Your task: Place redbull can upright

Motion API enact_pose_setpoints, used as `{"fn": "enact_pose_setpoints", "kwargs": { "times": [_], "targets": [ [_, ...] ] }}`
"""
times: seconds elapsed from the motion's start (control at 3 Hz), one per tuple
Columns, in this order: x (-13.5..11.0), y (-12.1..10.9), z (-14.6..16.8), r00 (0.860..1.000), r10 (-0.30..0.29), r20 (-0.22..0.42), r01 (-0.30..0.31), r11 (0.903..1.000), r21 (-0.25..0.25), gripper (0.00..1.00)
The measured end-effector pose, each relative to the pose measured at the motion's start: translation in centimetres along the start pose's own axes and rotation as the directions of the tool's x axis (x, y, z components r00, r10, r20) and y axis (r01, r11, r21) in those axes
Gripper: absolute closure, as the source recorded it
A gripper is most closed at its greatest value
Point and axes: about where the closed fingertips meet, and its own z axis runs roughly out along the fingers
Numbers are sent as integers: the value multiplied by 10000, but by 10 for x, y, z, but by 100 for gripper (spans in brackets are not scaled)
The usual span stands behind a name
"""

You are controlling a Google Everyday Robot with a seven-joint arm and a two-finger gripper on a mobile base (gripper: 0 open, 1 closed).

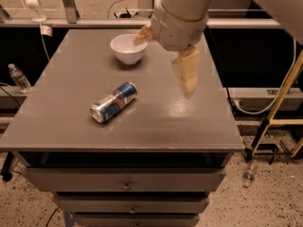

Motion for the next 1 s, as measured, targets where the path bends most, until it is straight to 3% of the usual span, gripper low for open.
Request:
{"fn": "enact_pose_setpoints", "kwargs": {
  "times": [0.33, 0.67, 1.0],
  "targets": [
    [-19, -28, 39, 9799, -1913, 561, 1948, 9788, -637, 0],
    [-33, -49, 74, 9454, -3029, 1200, 3166, 9411, -1187, 0],
    [-42, -63, 97, 9220, -3584, 1463, 3792, 9122, -1552, 0]
  ]
}}
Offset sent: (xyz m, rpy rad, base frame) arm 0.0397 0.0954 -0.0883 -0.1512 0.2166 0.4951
